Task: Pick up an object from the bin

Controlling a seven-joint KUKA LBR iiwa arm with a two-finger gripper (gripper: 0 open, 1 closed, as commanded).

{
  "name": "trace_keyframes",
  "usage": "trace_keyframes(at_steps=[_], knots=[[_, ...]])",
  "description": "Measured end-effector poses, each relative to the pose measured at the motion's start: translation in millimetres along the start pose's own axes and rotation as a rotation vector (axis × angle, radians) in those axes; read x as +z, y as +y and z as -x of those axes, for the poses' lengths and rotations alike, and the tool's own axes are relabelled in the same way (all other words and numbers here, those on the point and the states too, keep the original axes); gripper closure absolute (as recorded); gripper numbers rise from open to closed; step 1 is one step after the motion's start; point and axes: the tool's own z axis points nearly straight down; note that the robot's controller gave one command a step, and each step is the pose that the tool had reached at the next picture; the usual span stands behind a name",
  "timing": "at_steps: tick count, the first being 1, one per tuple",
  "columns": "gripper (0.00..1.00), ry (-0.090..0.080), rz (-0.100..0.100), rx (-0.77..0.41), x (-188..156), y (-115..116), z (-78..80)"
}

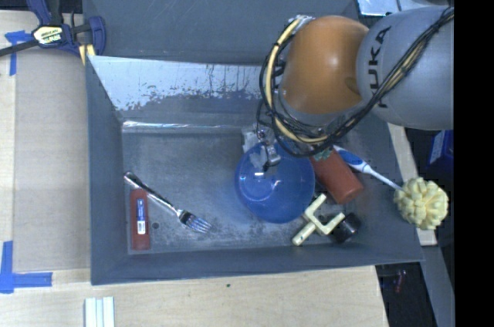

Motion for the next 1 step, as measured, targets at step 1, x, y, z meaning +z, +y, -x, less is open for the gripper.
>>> trace_keyframes(at_steps=[1], knots=[[1.0,0.003,0.001,0.0,-29.3,0.1,0.0]])
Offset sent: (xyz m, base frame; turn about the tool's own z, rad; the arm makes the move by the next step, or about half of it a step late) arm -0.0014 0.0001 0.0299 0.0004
